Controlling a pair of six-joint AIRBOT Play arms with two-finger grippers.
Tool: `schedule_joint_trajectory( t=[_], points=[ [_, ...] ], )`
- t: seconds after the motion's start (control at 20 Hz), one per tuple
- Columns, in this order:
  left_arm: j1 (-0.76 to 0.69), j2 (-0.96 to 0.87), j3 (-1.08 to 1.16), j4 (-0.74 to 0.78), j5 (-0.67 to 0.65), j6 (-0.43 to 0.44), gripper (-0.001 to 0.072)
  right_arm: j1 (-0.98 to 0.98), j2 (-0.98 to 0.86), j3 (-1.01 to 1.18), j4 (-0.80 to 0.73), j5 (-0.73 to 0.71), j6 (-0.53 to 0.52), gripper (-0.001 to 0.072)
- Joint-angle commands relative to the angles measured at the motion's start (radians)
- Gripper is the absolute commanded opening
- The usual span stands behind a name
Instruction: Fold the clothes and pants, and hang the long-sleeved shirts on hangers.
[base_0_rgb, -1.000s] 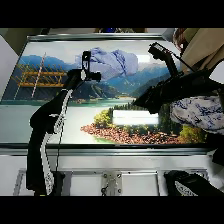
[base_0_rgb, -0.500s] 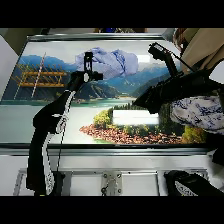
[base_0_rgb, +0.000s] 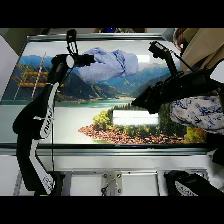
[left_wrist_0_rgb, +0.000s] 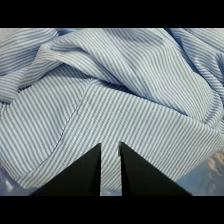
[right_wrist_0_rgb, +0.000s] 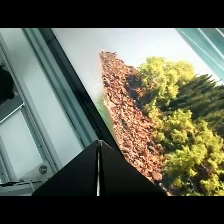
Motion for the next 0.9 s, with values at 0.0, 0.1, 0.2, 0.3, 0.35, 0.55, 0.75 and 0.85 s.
schedule_joint_trajectory(
  t=[0.0,0.1,0.2,0.3,0.35,0.55,0.75,0.85],
  points=[
    [0.060,0.024,-0.024,-0.181,-0.103,0.064,0.0297,0.001,0.000,0.000,0.030,0.000,0.000,0.0021],
    [0.100,0.023,-0.067,-0.191,-0.105,-0.039,0.0717,0.001,0.001,0.000,0.033,0.005,0.000,0.0020],
    [0.159,0.017,-0.140,-0.306,-0.077,-0.062,0.0716,0.001,0.000,0.000,0.050,0.011,0.000,0.0021],
    [0.211,-0.011,-0.214,-0.461,-0.034,-0.045,0.0716,0.001,0.000,0.000,0.059,0.011,0.000,0.0021],
    [0.227,-0.032,-0.243,-0.518,-0.018,-0.026,0.0716,0.001,0.000,0.000,0.068,0.012,0.000,0.0021],
    [0.233,-0.114,-0.288,-0.752,0.040,0.161,0.0715,0.001,0.000,0.000,0.076,0.012,0.000,0.0021],
    [0.203,-0.191,-0.188,-0.807,0.042,0.250,0.0715,0.001,0.000,0.000,0.076,0.011,0.000,0.0021],
    [0.182,-0.228,-0.128,-0.808,0.045,0.249,0.0715,0.001,0.000,0.000,0.076,0.011,0.000,0.0021]
  ],
)
